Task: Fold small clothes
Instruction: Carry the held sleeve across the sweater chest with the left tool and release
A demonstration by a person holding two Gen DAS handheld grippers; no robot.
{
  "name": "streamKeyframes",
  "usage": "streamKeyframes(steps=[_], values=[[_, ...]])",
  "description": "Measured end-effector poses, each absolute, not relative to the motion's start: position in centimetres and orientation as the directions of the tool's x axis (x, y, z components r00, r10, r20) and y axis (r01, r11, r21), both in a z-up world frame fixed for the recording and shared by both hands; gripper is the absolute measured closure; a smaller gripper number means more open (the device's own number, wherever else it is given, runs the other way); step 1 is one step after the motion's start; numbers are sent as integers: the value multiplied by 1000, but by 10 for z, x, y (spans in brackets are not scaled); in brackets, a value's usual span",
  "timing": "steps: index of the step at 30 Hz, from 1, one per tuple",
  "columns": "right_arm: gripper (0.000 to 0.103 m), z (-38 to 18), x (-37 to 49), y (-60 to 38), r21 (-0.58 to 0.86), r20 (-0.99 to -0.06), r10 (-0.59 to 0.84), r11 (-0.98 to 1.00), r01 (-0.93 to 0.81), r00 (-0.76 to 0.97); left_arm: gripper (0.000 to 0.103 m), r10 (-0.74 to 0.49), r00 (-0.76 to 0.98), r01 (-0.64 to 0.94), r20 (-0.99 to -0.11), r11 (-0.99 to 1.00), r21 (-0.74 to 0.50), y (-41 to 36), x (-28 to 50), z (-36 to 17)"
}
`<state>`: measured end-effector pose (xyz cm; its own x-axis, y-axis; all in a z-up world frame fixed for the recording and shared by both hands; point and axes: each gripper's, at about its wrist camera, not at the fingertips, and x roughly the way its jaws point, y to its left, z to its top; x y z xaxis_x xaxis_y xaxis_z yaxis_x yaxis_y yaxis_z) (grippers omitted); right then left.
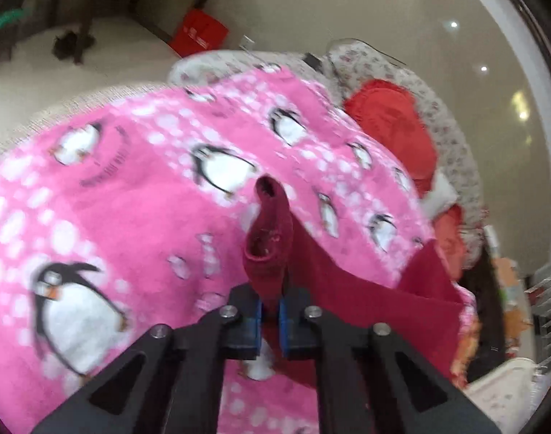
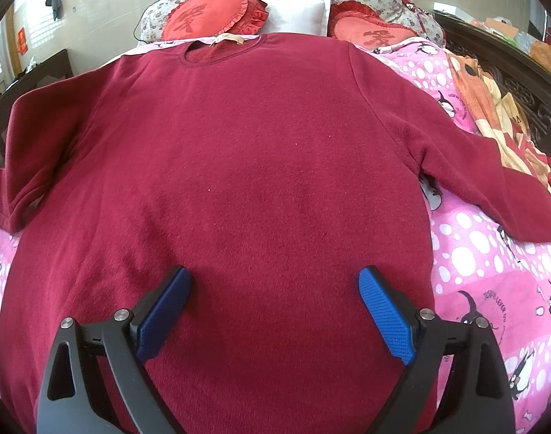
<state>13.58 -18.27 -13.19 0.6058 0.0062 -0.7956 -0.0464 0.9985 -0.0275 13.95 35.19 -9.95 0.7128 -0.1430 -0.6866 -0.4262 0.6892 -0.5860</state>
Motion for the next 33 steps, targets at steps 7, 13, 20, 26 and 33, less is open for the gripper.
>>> streamKeyframes(steps=[7,13,20,26,33], values=[[35,-132,136,-184,-24,-795,9,999,-46,606,97,124,845,-456,-521,677,-578,412,88,-12],[35,-132,137,-185,-24,-795,8,999,-45,607,97,15,876,-350,-483,709,-612,410,101,7],[41,-127,134,-187,-14,-806,14,999,-42,592,97,-209,865,-139,-455,773,-619,301,162,12],[53,-116,107,-191,48,-805,75,997,-62,588,97,-465,779,143,-419,784,-604,147,203,28],[37,-131,100,-181,2,-788,68,994,-109,612,97,-674,582,400,-454,724,-562,-32,223,31]])
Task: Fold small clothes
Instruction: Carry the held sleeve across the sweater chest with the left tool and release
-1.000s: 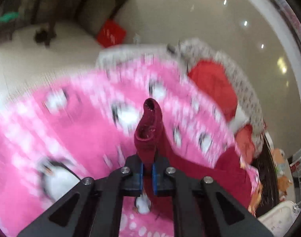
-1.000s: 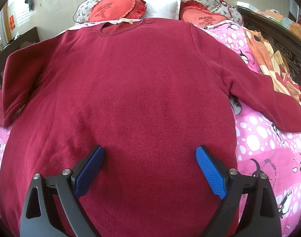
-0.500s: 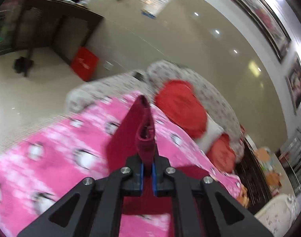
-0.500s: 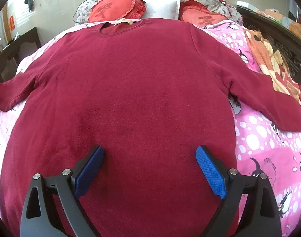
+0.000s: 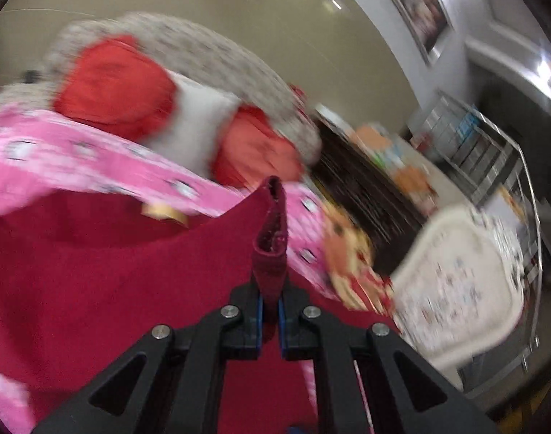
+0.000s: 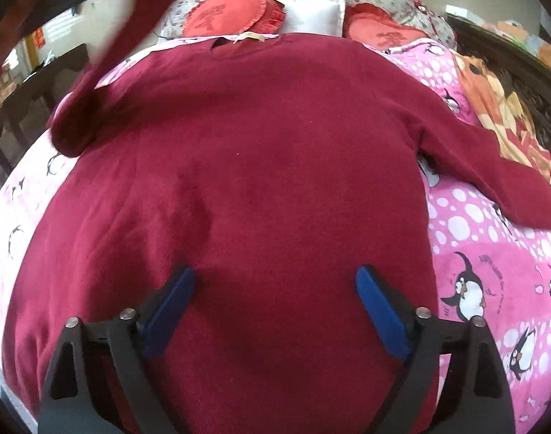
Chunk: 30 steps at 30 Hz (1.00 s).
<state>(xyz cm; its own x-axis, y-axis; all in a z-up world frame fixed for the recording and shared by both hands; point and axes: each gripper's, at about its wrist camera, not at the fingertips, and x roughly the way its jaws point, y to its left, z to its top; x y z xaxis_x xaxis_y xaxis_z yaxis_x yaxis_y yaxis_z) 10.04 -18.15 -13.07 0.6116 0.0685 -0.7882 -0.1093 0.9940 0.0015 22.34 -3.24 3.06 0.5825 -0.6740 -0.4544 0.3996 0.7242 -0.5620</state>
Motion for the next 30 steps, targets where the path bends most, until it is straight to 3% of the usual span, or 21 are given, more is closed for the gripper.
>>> streamKeyframes(steps=[4,9,11,12,13,19,25,27,30], values=[[34,-131,99,-193,87,-771,143,989,-119,621,97,-719,465,500,-517,695,-516,-97,227,10],[34,-132,98,-206,182,-744,212,977,-113,634,94,-713,382,504,-588,694,-514,-129,230,-21],[34,-131,97,-206,188,-742,216,976,-112,635,69,-725,331,502,-604,677,-538,-122,230,-30],[34,-131,98,-206,185,-743,214,976,-112,634,47,-734,301,504,-609,665,-552,-123,229,-31],[34,-131,98,-205,180,-744,210,977,-112,634,39,-735,299,505,-608,663,-553,-118,227,-36],[34,-131,97,-201,165,-749,197,980,-111,632,38,-707,382,498,-596,700,-512,-79,213,-19],[34,-128,103,-194,122,-782,163,987,-109,602,38,-472,558,305,-682,882,-360,8,201,-38],[50,-114,106,-197,112,-786,164,986,-123,596,38,-409,582,228,-703,912,-341,35,194,-53],[52,-80,121,-203,68,-737,146,988,-142,660,38,-360,577,132,-733,927,-352,58,188,-79]])
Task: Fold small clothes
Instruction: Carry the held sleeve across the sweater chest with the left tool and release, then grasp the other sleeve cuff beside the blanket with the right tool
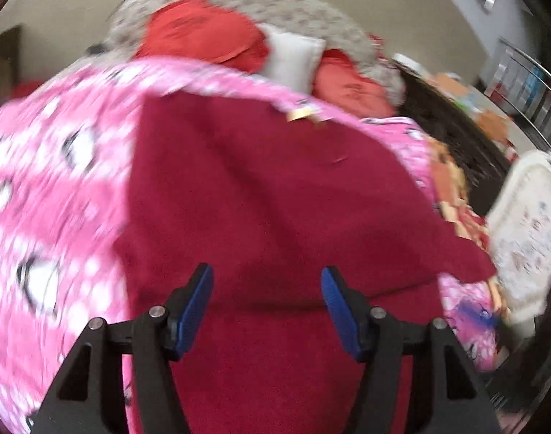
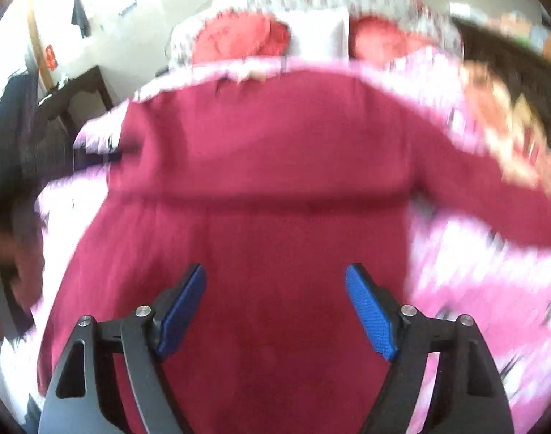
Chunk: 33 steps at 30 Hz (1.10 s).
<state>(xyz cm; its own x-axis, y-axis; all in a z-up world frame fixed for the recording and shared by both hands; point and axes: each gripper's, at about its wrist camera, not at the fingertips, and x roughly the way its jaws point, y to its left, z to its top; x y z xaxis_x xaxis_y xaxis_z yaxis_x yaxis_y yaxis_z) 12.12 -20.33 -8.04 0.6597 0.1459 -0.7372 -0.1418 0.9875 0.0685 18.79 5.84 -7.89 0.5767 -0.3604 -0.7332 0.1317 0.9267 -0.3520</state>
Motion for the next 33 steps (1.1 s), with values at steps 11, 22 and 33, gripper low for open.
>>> streamKeyframes(steps=[11,22,33], values=[[35,-124,197,-217,-28,-783,92,983,-182,615,37,-323,569,37,-757,929,-368,62,176,-111],[53,-52,134,-353,53,-636,41,999,-10,770,11,-224,621,150,-751,975,-166,13,123,-124],[79,-85,76,-611,411,-597,-81,824,391,798,6,-225,614,150,-756,974,-168,10,127,-129]])
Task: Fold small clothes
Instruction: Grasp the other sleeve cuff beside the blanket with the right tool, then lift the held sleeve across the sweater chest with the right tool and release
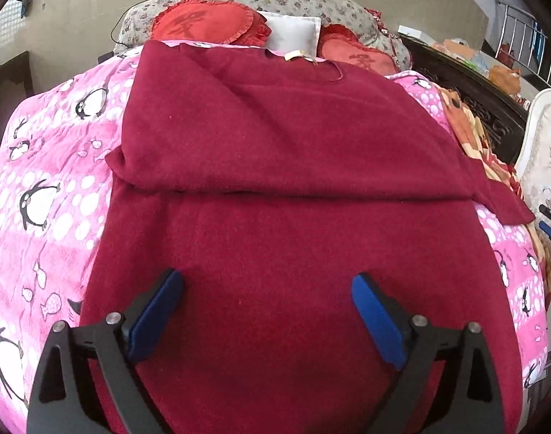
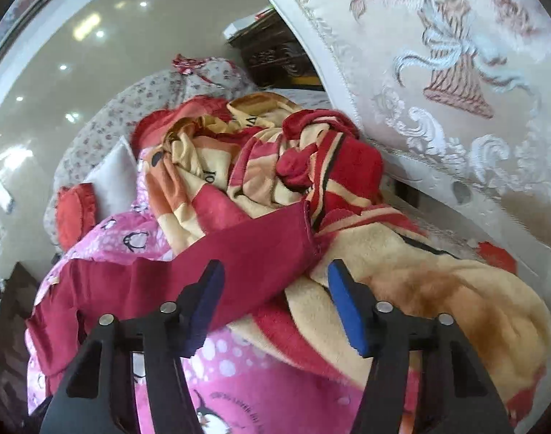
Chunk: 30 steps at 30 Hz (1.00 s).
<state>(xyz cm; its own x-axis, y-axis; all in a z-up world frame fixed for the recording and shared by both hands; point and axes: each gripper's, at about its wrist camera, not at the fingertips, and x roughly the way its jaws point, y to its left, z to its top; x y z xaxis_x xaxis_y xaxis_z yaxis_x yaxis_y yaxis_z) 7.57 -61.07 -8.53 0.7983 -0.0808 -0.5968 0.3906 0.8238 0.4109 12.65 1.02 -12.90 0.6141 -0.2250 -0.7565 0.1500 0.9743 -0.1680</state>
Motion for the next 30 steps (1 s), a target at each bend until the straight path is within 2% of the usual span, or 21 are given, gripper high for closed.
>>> streamKeyframes(steps=[6,9,11,13,18,21,24,30], values=[[92,-102,98,-618,396,-625,-63,833,386,778,5,-228,615,149,-755,974,-173,11,127,-129],[92,-115,101,-628,384,-682,-114,784,487,722,5,-228,616,147,-754,974,-174,12,127,-129],[93,-121,99,-635,434,-677,-110,740,515,728,5,-228,616,146,-754,974,-174,12,127,-129],[103,-116,98,-633,430,-651,-130,748,505,748,5,-227,616,147,-754,974,-173,12,127,-129],[103,-84,97,-608,364,-606,-112,842,399,788,5,-231,616,147,-753,973,-178,13,127,-129],[103,-52,95,-583,388,-547,-70,862,327,834,5,-235,617,147,-751,972,-183,14,128,-129],[103,-20,107,-538,424,-489,28,881,210,872,5,-247,619,148,-746,969,-198,16,127,-128],[103,25,156,-380,435,-404,295,894,-102,866,5,-265,613,153,-744,964,-217,21,120,-120]])
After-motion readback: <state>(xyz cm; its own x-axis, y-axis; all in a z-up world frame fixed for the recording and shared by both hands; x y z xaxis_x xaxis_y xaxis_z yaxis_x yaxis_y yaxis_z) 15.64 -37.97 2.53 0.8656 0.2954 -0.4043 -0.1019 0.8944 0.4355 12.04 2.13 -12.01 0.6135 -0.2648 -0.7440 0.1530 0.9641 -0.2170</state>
